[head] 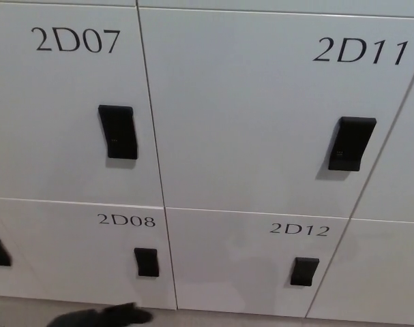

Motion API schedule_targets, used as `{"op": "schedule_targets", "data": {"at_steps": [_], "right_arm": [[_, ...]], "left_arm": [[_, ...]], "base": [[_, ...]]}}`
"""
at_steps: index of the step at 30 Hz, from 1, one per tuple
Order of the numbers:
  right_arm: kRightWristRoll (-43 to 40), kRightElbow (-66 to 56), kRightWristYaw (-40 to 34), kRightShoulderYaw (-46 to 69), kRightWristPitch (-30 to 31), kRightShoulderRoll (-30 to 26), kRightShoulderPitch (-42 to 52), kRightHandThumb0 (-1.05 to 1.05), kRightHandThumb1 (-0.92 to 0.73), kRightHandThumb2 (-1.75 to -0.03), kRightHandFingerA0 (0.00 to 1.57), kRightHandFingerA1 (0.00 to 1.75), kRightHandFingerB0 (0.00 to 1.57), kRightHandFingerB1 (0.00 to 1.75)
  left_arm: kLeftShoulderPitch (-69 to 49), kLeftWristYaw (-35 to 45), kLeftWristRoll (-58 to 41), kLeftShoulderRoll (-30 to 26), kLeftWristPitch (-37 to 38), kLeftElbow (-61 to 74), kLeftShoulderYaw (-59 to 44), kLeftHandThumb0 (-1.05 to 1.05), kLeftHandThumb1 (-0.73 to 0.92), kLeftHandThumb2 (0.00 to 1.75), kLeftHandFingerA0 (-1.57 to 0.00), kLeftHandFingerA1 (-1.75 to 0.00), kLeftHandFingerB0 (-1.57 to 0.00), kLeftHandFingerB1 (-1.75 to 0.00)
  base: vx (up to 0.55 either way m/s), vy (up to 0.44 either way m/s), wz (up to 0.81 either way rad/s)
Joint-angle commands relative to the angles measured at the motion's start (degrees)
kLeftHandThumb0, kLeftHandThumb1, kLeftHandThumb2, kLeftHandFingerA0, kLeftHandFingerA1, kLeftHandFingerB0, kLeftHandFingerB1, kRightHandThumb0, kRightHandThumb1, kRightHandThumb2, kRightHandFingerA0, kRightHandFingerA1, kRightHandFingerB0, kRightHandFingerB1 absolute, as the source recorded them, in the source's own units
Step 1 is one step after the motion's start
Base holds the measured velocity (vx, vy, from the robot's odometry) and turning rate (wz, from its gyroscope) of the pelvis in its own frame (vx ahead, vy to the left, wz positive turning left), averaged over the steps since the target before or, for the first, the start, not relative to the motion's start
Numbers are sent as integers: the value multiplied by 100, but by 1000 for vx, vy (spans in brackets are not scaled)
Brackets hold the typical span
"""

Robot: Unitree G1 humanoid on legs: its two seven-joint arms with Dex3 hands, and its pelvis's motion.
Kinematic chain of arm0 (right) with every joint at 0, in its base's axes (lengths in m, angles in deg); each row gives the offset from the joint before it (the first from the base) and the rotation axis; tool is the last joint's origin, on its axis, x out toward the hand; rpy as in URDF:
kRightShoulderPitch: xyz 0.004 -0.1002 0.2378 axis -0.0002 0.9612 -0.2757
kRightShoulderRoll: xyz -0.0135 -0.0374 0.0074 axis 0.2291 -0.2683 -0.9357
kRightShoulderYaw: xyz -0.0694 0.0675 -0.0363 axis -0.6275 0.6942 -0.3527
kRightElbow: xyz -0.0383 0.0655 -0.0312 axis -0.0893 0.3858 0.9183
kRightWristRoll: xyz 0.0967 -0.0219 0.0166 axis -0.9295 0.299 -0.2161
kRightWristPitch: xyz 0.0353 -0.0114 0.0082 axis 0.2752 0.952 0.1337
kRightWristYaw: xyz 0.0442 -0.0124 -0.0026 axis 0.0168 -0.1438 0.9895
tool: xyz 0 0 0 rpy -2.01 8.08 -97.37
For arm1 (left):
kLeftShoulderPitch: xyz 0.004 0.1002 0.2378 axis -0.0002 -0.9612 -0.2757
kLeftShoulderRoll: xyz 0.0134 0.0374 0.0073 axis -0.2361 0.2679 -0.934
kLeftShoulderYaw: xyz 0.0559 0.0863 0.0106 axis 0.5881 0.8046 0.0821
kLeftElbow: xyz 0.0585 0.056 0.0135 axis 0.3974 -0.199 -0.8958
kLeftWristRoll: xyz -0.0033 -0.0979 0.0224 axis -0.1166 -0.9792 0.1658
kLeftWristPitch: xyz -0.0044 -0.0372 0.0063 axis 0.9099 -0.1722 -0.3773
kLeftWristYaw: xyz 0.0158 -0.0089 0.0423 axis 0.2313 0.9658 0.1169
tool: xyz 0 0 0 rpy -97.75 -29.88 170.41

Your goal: The robot uses its left hand to push the door of an open cabinet towards the right and closes it

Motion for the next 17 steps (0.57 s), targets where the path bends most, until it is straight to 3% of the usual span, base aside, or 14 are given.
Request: {"op": "schedule_targets", "data": {"at_steps": [1, 4, 7, 8, 12, 17], "right_arm": [[-14, 10, -37, 22, 63, -56, -10, -50, -67, -98, 38, 54, 32, 50], [-16, 12, -24, 22, 48, -54, -12, -50, -67, -99, 38, 55, 31, 50], [8, 17, -35, -2, 86, -49, -24, -50, -68, -100, 38, 55, 29, 49], [1, 16, -26, 2, 105, -44, -31, -51, -68, -99, 38, 55, 30, 49], [1, 17, -46, -1, 58, -41, -29, -49, -67, -99, 39, 55, 30, 50], [-3, 37, -16, -7, 48, -6, -34, -50, -67, -99, 38, 55, 29, 49]], "left_arm": [[-37, -1100, -507, -71, 1046, -1397, -794, -49, 75, 63, -63, -72, -62, -41], [73, -1297, -489, -75, 1179, -1844, -953, -50, 74, 62, -63, -87, -68, -42], [269, -1280, -661, -107, 1080, -2595, -1239, -54, 76, 63, -66, -85, -70, -43], [365, -1213, -775, -119, 999, -2942, -1371, -51, 76, 63, -68, -76, -70, -43], [479, -1071, -973, -57, 983, -3400, -1605, -48, 75, 63, -67, -77, -72, -44], [577, -1136, -915, -32, 1076, -4004, -1709, -50, 75, 63, -58, -76, -60, -40]], "base": [[0, 0, 0], [0, 0, 0], [0, 0, 0], [0, 0, 0], [0, 0, 0], [0, 0, 0]]}}
